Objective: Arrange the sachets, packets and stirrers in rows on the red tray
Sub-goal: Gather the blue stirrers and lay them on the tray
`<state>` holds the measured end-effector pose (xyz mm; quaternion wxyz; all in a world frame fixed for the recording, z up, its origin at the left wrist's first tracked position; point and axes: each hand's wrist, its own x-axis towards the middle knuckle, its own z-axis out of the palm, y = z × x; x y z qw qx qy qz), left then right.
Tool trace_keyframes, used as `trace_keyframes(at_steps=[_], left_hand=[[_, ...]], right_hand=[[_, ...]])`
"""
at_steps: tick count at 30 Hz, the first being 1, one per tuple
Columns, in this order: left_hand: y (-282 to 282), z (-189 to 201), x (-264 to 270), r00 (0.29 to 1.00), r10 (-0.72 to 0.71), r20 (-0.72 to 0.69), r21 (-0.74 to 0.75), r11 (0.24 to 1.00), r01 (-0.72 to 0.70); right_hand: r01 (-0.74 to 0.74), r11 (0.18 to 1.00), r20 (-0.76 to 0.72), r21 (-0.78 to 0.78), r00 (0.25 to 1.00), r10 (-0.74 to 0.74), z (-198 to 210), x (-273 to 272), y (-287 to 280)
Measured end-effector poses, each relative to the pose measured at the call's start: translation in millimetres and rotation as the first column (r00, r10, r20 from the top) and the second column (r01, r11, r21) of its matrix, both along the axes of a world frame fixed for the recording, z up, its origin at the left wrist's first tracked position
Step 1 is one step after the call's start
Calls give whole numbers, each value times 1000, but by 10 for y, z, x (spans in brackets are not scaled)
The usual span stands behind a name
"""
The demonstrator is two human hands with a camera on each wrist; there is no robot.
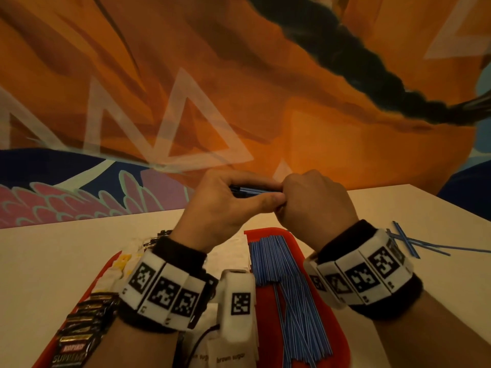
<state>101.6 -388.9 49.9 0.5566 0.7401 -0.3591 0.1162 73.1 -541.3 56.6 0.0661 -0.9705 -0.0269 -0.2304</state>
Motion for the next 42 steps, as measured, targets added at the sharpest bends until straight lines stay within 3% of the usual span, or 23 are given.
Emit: trace_keyframes(at_steps=[7,9,11,12,14,16,17,18,21,25,28,30,33,34,39,42], left_hand=[[73,-22,69,999,53,-14,-60,997,-54],[135,-8,89,998,36,-50,-151,988,-43],[187,17,103,996,-1,-91,-263,965,-23],[200,30,100,994,-25,-110,-303,953,-9],[199,39,89,989,-67,-136,-351,936,15],[168,35,79,984,-96,-147,-366,930,36],[148,30,74,983,-106,-148,-366,930,45],[128,25,68,983,-113,-147,-364,930,53],[72,3,54,983,-113,-145,-369,928,53],[-32,-30,28,987,-91,-129,-395,918,33],[-74,-24,12,992,-40,-120,-422,906,-15],[-68,-5,-3,995,-12,-101,-432,901,-33],[-105,6,-44,997,-5,-82,-458,888,-33],[-140,-3,-62,997,-20,-80,-471,882,-20],[-232,-55,-88,993,-31,-117,-515,856,-34],[-206,-23,-89,995,82,-51,-483,870,-96]], right_hand=[[-119,993,37,8,992,118,33,3,-74],[-195,978,39,76,980,193,75,33,-202],[-344,906,178,247,935,306,103,75,-323],[-435,819,307,373,891,334,103,100,-352],[-591,537,518,602,801,300,78,143,-357],[-613,193,554,766,782,286,65,154,-271],[-583,74,538,809,786,305,58,147,-212],[-563,30,525,826,787,324,45,144,-160],[-593,79,541,801,774,329,-4,123,-16],[-636,205,570,744,764,303,-47,120,58],[-629,298,510,718,767,389,-41,133,-6],[-637,243,503,732,745,438,-19,134,-63],[-653,-38,628,756,708,321,19,112,-62],[-657,-77,649,750,707,281,22,101,-41],[-669,-44,648,742,700,299,23,110,-19],[-644,55,535,763,676,507,60,101,-137]])
